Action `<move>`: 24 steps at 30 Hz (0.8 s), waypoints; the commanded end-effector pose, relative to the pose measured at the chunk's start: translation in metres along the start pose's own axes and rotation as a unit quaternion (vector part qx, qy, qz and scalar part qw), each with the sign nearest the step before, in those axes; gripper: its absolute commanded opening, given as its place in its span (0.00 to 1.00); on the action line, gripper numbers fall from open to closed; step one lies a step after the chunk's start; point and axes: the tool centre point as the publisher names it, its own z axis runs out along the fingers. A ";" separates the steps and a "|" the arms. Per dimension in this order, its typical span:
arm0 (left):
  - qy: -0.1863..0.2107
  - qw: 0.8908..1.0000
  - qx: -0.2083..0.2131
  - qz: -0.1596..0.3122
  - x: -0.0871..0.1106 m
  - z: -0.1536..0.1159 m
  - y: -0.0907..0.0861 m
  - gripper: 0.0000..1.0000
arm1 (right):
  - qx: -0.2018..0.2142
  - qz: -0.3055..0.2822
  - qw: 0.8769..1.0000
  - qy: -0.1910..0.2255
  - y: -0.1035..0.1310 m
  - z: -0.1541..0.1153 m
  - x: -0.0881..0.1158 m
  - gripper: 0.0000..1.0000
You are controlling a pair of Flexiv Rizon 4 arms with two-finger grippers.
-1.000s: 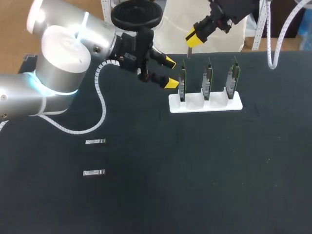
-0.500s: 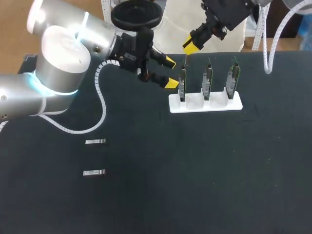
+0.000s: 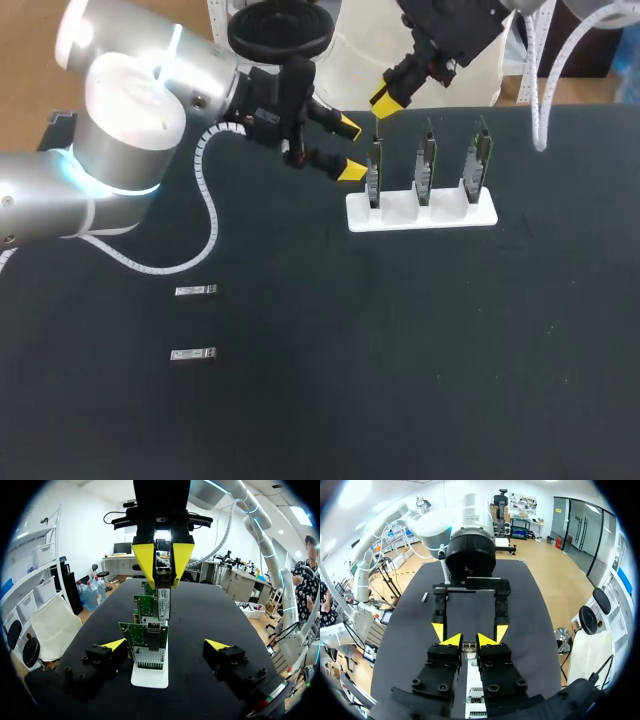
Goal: Pick up the optical module with the left hand, and insert it into the network port with the right hand.
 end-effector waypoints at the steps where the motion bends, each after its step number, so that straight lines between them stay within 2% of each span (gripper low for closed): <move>1: 0.002 1.000 0.001 0.000 -0.001 0.000 0.001 1.00 | -0.006 0.000 1.000 0.002 -0.008 0.002 -0.002 0.00; 13: 0.002 1.000 0.001 0.000 -0.001 0.000 0.001 1.00 | -0.009 0.000 1.000 0.012 -0.017 0.007 0.000 0.00; 24: 0.002 1.000 0.001 0.000 -0.001 0.000 0.001 1.00 | -0.008 0.006 1.000 0.017 -0.016 0.010 0.004 0.00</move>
